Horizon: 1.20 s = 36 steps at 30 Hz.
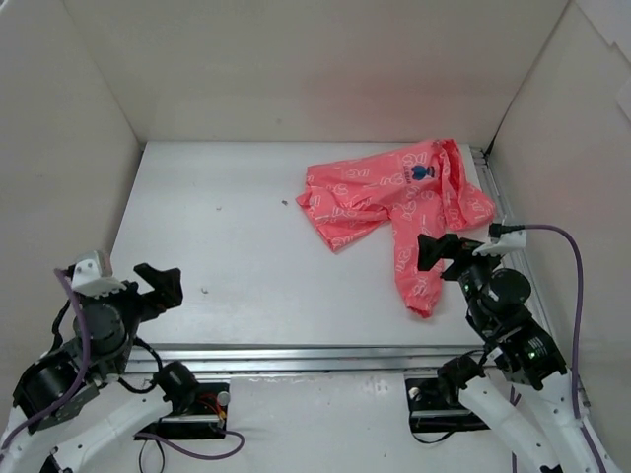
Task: Zip up the jacket
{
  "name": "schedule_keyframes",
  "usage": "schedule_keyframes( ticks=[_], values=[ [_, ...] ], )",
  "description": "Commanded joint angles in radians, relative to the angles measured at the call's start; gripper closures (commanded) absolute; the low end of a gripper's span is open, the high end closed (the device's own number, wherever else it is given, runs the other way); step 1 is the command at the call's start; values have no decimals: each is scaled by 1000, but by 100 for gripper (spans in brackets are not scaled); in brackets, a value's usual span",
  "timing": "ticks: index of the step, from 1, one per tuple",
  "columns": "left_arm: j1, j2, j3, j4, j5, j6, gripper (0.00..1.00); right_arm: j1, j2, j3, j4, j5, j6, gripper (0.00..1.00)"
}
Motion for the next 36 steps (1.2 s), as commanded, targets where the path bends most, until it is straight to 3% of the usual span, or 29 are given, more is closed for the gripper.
schedule_keyframes(
  ticks=[1, 12, 36],
  values=[
    [2, -64, -11, -68, -111, 11, 1, 10, -55, -37, 41, 53, 46, 2],
    [21, -236, -79, -100, -151, -1, 1, 13, -137, -72, 43, 180, 94, 2],
    [21, -184, -74, -114, -141, 8, 0, 13, -115, -70, 46, 156, 79, 2]
  ],
)
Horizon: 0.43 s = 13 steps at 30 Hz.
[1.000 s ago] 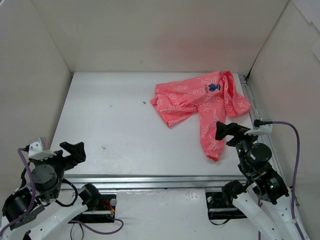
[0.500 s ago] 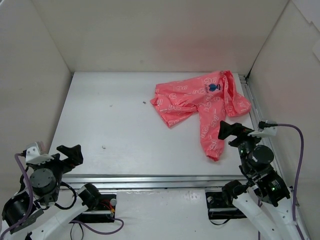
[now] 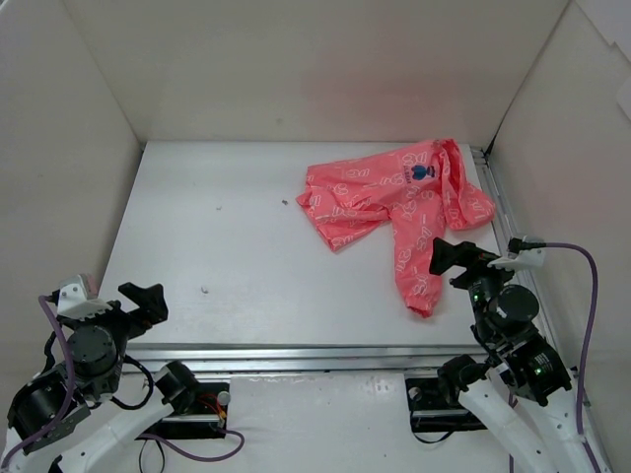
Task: Zip up the jacket
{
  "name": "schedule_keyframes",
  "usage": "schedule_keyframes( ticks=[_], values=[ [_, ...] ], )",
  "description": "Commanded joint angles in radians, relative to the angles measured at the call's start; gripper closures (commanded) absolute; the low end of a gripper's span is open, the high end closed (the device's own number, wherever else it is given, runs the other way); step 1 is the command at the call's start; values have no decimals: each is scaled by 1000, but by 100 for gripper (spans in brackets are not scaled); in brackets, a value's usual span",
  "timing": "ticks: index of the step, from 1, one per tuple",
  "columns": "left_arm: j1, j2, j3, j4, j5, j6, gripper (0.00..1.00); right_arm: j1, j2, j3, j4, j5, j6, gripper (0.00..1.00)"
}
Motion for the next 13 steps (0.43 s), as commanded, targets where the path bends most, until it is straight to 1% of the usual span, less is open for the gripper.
schedule_keyframes(
  ticks=[1, 13],
  values=[
    [7, 21, 2, 25, -17, 27, 1, 5, 28, 8, 71, 23, 5, 2],
    [7, 33, -7, 60, 14, 61, 0, 3, 22, 11, 70, 42, -10, 2]
  ],
)
